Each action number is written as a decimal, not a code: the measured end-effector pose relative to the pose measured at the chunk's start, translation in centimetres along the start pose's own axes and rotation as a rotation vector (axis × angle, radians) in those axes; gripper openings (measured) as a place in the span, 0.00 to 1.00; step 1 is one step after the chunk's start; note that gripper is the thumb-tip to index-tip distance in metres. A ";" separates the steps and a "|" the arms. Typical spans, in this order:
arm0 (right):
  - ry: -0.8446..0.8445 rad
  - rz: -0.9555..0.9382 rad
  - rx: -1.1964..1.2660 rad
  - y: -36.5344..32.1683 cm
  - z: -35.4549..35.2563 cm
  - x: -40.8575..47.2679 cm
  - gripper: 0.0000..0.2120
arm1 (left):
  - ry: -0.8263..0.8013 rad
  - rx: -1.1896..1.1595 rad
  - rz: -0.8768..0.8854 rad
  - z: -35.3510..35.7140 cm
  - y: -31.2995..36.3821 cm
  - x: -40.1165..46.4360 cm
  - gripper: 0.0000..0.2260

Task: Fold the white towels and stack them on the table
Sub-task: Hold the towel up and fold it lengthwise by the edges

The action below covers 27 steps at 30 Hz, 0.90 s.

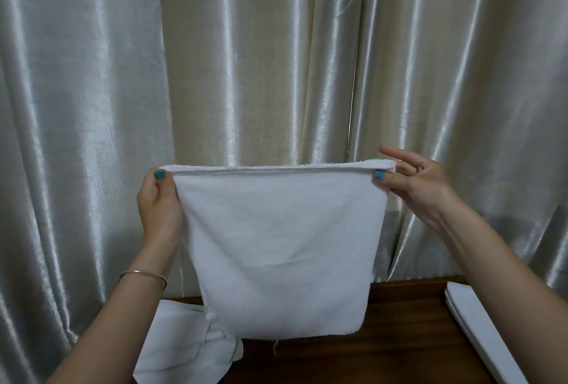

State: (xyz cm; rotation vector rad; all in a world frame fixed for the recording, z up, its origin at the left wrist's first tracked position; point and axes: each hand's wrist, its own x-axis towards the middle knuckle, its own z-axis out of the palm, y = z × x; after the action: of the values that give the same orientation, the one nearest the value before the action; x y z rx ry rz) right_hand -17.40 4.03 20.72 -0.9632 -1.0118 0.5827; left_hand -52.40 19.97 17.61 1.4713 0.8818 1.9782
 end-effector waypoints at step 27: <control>0.469 -0.608 -0.656 1.6 0.5 -2.7 0.05 | 0.027 0.147 0.048 1.7 -0.1 -2.2 0.19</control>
State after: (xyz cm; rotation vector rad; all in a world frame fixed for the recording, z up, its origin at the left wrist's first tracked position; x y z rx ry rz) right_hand -19.04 2.88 18.22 -1.2049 -1.0072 -0.5000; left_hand -50.12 18.75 16.53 1.5633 1.0323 2.0092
